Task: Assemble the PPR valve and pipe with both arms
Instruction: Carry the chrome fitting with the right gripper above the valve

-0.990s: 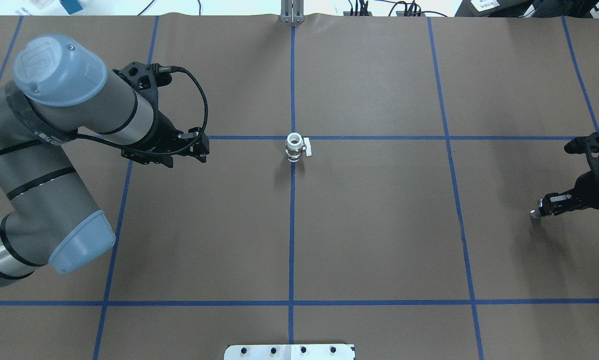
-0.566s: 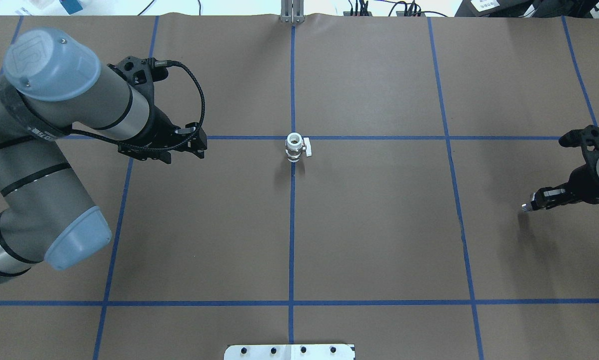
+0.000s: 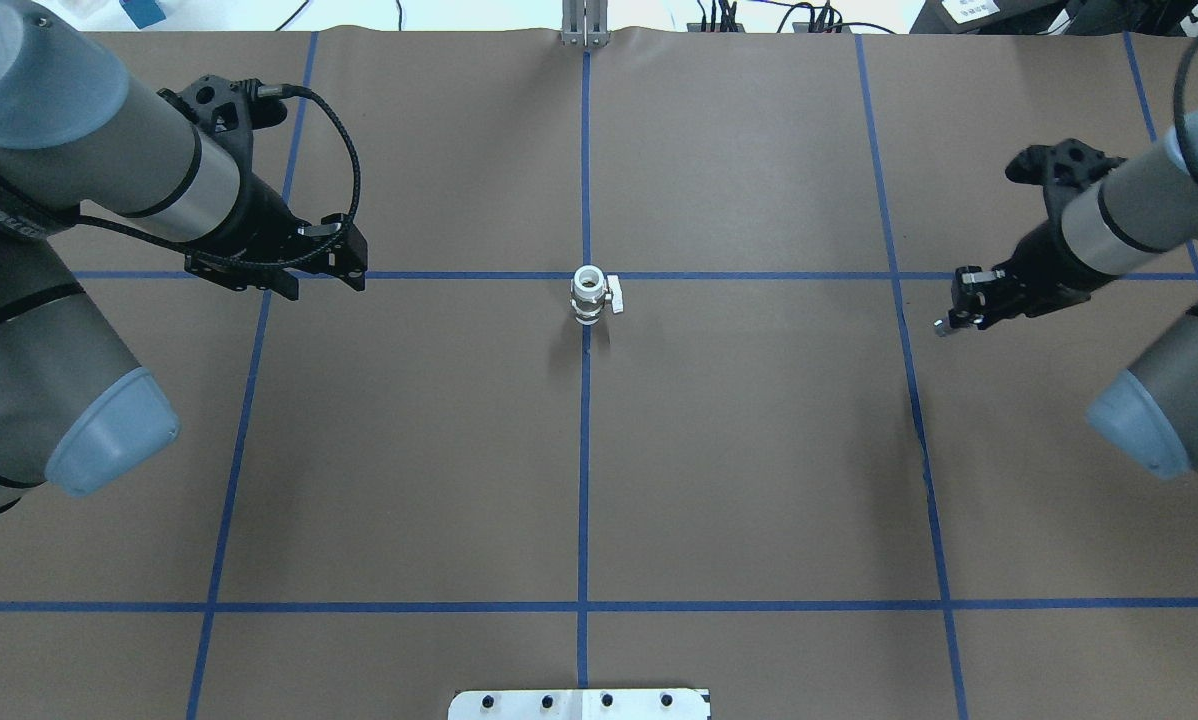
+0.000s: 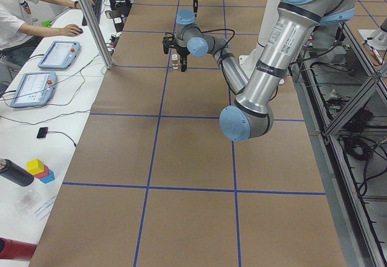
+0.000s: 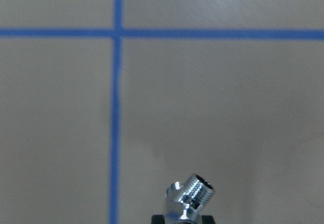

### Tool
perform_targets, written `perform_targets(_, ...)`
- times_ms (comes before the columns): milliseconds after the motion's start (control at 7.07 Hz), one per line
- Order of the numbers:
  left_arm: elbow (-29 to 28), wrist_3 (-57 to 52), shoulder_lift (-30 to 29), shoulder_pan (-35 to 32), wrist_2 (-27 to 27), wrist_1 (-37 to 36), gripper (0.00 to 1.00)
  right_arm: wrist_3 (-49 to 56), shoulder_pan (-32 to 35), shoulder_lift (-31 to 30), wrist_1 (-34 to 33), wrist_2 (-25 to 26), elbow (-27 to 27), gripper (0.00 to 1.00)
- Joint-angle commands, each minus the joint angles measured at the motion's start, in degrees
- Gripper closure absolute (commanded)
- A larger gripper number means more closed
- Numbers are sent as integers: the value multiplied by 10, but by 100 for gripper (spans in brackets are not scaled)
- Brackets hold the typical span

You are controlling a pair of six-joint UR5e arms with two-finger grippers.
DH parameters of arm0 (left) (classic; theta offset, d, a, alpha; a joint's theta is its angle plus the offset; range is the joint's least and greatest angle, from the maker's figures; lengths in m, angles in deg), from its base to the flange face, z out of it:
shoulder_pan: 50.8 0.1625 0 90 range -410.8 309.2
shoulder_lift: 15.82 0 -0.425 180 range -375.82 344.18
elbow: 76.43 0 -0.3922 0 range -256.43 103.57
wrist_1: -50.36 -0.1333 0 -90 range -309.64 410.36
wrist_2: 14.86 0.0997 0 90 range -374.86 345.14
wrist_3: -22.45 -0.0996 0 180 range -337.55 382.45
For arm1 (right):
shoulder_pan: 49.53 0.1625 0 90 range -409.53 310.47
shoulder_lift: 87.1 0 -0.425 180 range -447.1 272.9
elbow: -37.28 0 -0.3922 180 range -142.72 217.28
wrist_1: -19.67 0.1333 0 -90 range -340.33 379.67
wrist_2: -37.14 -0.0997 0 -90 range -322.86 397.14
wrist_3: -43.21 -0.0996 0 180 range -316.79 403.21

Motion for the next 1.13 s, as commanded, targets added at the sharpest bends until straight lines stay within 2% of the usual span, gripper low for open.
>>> perform_targets(0,0,-107,46,-32,-22,1,29,-78,-10,166,-132,2,19,100)
perform_targets(141,0,-156,73,-57,-41,6,29,-135,-28,221,-132,7,42,100)
perform_targets(283,0,-205,98,-83,-59,7,29,-192,-58,275,-132,40,72,100)
perform_targets(424,0,-262,130,-111,-79,7,29,-242,-75,329,-135,54,117,100)
perform_targets(707,-4,-281,138,-120,-81,7,29,-276,-112,358,-133,83,137,100)
perform_targets(990,-5,-280,138,-120,-82,7,28,-289,-121,427,-130,85,223,100)
